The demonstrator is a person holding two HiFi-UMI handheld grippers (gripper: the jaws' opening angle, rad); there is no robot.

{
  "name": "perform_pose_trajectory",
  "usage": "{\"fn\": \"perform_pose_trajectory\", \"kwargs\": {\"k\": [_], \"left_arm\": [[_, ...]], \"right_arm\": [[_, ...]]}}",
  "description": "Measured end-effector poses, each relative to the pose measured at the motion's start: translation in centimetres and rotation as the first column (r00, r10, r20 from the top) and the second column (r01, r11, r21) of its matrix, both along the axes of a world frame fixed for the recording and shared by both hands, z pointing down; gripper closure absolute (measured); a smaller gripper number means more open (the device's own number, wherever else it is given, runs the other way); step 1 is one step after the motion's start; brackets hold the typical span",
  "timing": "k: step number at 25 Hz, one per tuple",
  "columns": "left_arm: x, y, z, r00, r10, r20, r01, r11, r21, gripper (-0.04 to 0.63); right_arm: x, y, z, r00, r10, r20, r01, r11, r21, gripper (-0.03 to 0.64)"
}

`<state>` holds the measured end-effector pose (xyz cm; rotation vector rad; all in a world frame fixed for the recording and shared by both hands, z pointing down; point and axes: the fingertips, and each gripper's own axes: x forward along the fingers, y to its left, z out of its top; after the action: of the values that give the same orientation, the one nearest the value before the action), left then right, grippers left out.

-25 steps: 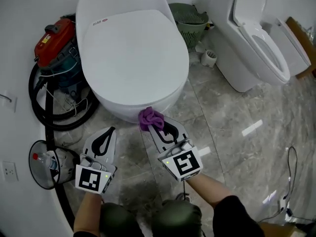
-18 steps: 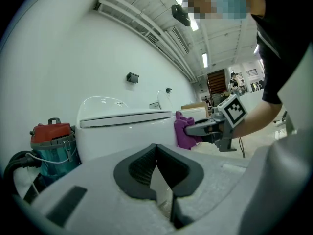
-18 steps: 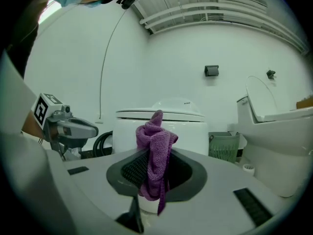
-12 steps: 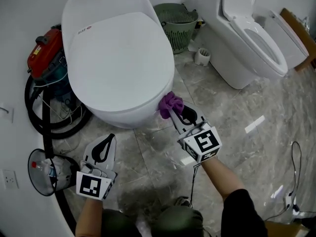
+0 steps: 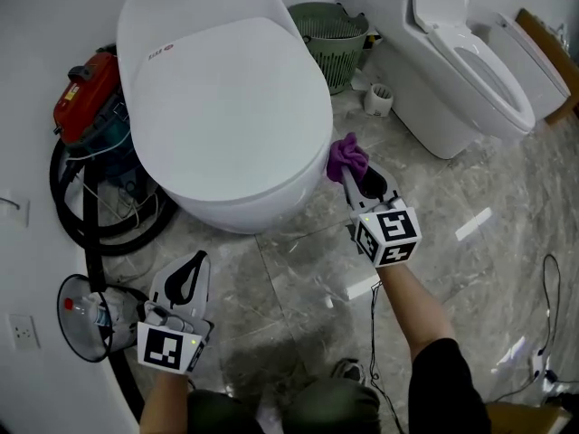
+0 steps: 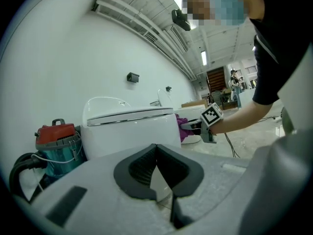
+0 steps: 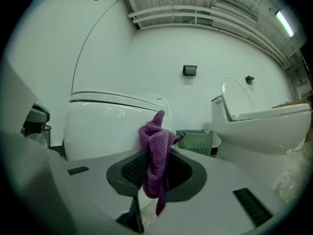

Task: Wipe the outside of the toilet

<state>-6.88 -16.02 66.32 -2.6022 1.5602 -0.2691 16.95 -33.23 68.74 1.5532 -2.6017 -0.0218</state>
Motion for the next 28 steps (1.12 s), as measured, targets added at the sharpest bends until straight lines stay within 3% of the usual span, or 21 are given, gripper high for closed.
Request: {"fn": "perform_pose_trajectory", "kwargs": {"k": [7,10,13,18,21,28], "left_arm": [[-1.7,0.1,1.2,1.000,0.012,0.001,-0.012,1.000,-0.003,0.592],[-2.1,0.5,3.3,0.999,0.030,0.025,-0.029,0.998,-0.059,0.592],[-2.4,0.8,3.8,0.999,0.032,0.018,-0.031,0.998,-0.063,0.592],[-3.3,1.6,4.2,1.000,0.015,0.026,-0.013,0.998,-0.066,0.592],[-3.8,1.8,4.6,0.999,0.010,0.030,-0.008,0.997,-0.072,0.592],[-2.8,1.6,5.9,0.999,0.026,0.036,-0.022,0.994,-0.107,0.592]], "right_arm": [[-2.8,10.2,0.8,0.996,-0.059,0.067,0.055,0.997,0.058,0.539],[-7.4,14.1,2.1,0.987,-0.156,0.044,0.153,0.986,0.071,0.540],[-12.6,16.6,4.2,0.963,-0.269,-0.005,0.268,0.961,0.072,0.538],[-20.0,17.0,5.9,0.929,-0.369,-0.037,0.370,0.928,0.033,0.538],[-23.0,15.7,6.0,0.925,-0.376,-0.053,0.379,0.923,0.071,0.538],[-23.6,13.9,6.4,0.924,-0.369,-0.097,0.379,0.919,0.110,0.538]]}}
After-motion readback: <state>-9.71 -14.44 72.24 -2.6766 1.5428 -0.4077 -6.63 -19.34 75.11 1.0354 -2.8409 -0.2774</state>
